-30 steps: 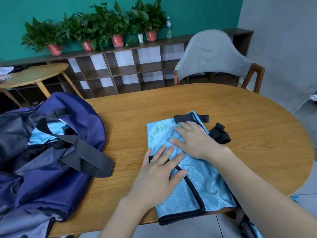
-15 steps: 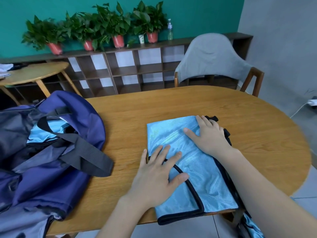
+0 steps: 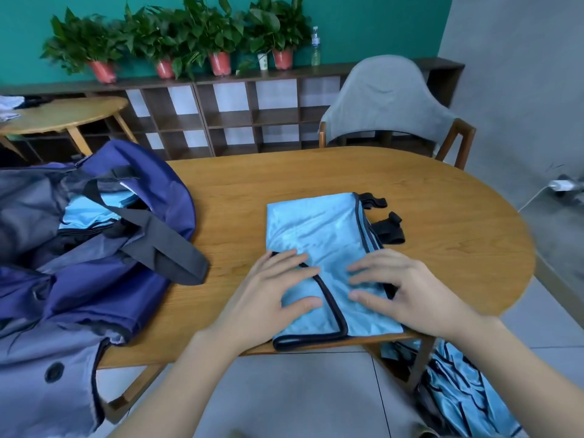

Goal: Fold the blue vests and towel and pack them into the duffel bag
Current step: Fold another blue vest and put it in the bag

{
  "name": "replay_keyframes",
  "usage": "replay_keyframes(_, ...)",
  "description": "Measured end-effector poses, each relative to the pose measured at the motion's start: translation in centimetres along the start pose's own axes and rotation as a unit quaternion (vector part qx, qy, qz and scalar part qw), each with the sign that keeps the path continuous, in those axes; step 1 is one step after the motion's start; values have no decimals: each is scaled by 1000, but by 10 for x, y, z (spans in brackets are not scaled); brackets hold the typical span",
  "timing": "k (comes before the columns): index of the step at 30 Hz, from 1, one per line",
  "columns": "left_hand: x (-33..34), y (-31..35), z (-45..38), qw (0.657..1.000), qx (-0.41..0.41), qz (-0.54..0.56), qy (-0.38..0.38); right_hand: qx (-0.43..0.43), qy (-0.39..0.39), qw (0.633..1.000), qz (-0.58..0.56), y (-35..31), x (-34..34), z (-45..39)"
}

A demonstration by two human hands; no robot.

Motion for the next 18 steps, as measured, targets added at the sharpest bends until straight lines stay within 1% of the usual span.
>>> replay_keyframes(2,-3,5,18,998,9,51,17,-16,13,1000,14,-4,-1,21)
replay_keyframes(4,-5,11,36,998,8,67,18,-21,26,999,27,-5,-2,42)
replay_keyframes(8,1,25,59,1000,20,4,-3,-28,23,998,44,-6,3,72)
replay_keyframes(10,2,33,64,999,35,8,25,-44,40,997,49,-7,3,82)
replay_keyframes(12,-2,43,68,995,34,50,79,-48,63,996,34,-9,1,90)
replay_keyframes(14,-8,50,67,990,-15,87,114,-16,92,996,9,-11,-5,96)
replay_keyframes(16,-12,57,64,983,-68,109,134,44,115,992,-41,-12,-12,95)
replay_keyframes(18,-16,63,60,972,-97,148,154,103,124,981,-106,-14,-23,91)
Point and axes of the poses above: each hand's wrist, its own z-axis away from the middle knuckle, its own x-axis out of the palm, y = z × x, the point moved 5 cm from there along -z, towards the middle knuckle, and after that the axes turned 1 degree about z, right-handed, at the moved point
